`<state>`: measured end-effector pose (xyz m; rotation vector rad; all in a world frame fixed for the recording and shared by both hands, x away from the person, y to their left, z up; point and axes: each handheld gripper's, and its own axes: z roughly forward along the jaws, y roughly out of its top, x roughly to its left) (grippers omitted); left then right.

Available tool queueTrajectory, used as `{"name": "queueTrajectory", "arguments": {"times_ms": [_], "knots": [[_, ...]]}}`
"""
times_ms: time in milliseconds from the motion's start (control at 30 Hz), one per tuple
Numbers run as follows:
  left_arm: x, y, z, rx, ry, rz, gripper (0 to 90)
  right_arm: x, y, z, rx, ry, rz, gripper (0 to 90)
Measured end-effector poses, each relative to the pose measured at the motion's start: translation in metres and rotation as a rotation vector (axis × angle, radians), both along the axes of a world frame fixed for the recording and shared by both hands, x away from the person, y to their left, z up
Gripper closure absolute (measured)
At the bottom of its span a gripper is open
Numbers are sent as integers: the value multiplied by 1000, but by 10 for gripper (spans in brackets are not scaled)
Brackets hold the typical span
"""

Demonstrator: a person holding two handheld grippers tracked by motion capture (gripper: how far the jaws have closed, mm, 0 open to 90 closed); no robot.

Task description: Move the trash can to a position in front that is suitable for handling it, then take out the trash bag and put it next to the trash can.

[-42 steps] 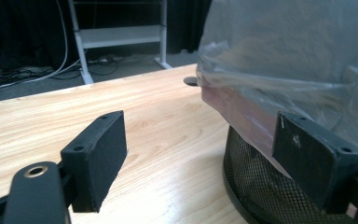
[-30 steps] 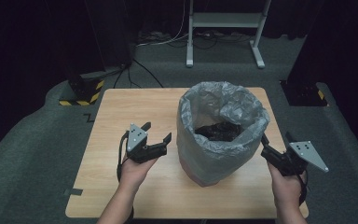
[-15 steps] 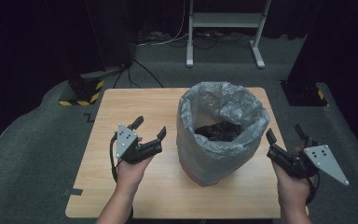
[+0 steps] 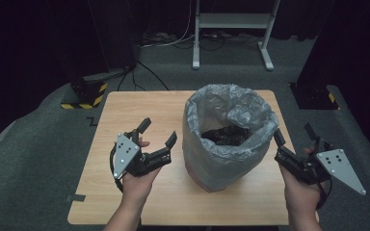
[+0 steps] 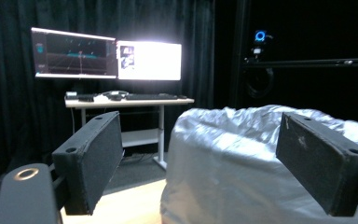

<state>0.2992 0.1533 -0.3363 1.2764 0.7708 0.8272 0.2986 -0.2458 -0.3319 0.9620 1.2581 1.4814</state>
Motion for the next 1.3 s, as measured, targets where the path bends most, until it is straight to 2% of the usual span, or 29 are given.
{"name": "queueTrajectory", "arguments": {"times_ms": [133, 333, 367, 433, 467, 500, 567, 633, 667, 767, 833, 867, 900, 933, 967, 1033, 1100, 1133, 1300], "knots": [[-3, -2, 3, -10, -10, -10, 146, -1, 3, 3, -2, -8, 5, 148], [0, -8, 3, -23, 1, -28, 146, -4, 9, 4, -20, -6, 11, 148], [4, -11, 2, 3, 15, -54, 146, -4, 9, 4, -25, 3, 13, 153], [5, -13, 1, 19, 25, -56, 147, -3, 8, 4, -33, 10, 5, 168], [6, -15, 0, 20, 32, -57, 147, -3, 8, 4, -33, 10, 5, 168], [9, -18, 0, 10, 62, -72, 152, -2, 5, 4, -23, 26, 6, 172], [14, -23, 4, 1, 96, -81, 155, 1, 5, 3, -38, 35, 3, 185], [16, -24, 7, 7, 98, -79, 154, 3, 4, 3, -43, 37, 5, 194], [19, -26, 10, 24, 95, -70, 167, 7, 3, 3, -43, 41, 7, 214], [35, -36, 18, 25, 130, -61, 201, 15, 2, 5, -35, 61, 14, 241], [46, -41, 20, 35, 150, -49, 223, 20, 3, 7, -47, 68, 8, 285], [46, -41, 20, 35, 150, -49, 228, 22, 3, 8, -40, 75, 10, 285], [54, -46, 20, 19, 174, -44, 239, 24, 3, 9, -35, 80, 15, 295], [56, -48, 19, 21, 179, -36, 255, 25, 3, 10, -31, 80, 18, 310], [56, -48, 19, 21, 179, -36, 271, 27, 4, 11, -28, 79, 25, 350], [62, -53, 14, 25, 201, -16, 295, 30, 7, 11, -53, 83, 27, 413], [63, -55, 12, 19, 209, -17, 312, 32, 9, 9, -55, 92, 22, 424], [64, -57, 9, 12, 217, -18, 343, 35, 10, 8, -41, 119, 29, 430], [64, -62, 6, 20, 229, -6, 386, 38, 13, 4, -38, 137, 22, 457]]}}
